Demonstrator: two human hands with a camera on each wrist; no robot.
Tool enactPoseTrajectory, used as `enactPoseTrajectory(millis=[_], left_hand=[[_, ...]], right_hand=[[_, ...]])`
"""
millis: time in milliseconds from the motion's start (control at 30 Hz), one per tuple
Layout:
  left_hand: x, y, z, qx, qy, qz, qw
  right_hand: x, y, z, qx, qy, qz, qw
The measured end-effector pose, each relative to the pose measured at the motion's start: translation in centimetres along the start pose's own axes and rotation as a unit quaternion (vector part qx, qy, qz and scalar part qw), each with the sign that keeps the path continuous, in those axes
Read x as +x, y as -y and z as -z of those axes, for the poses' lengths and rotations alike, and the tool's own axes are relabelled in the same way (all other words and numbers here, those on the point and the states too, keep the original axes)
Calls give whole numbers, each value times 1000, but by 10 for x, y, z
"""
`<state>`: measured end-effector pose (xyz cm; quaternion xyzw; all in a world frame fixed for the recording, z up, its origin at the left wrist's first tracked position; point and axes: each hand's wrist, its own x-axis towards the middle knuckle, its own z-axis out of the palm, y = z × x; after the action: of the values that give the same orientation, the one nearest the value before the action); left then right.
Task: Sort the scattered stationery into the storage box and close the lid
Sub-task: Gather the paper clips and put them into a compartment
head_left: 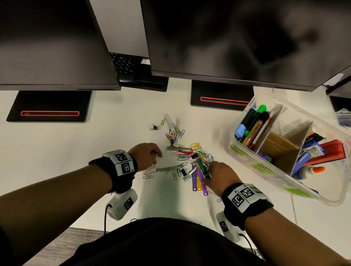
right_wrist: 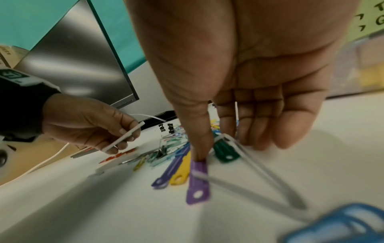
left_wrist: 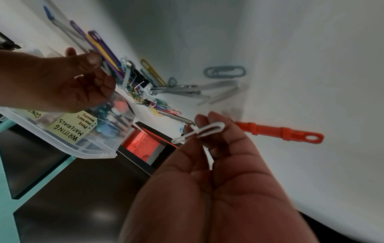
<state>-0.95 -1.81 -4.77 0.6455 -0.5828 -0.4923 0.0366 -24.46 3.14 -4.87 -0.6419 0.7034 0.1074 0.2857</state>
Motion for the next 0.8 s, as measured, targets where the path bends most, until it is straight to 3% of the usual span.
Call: enactPoseTrajectory(millis=[267,400,500,600,800], left_hand=[[2,-2,-1,-5,17,18,1000],[-3,-6,-5,93,15,-11,996],[-8,-6,-11,135,18,-22,990],[-9,-6,-14,176,31,-40,983],[-8,-6,-12,246,24,-92,965]], right_hand=[[-4,-8,3,84,-32,0,996],[-5,-13,5,137,-55,-22,989],[-3,-13,8,198,-103,-37,974],[-1,-13,14,313,-122,-77,939],[5,-13,14,355,-125,-80,923]])
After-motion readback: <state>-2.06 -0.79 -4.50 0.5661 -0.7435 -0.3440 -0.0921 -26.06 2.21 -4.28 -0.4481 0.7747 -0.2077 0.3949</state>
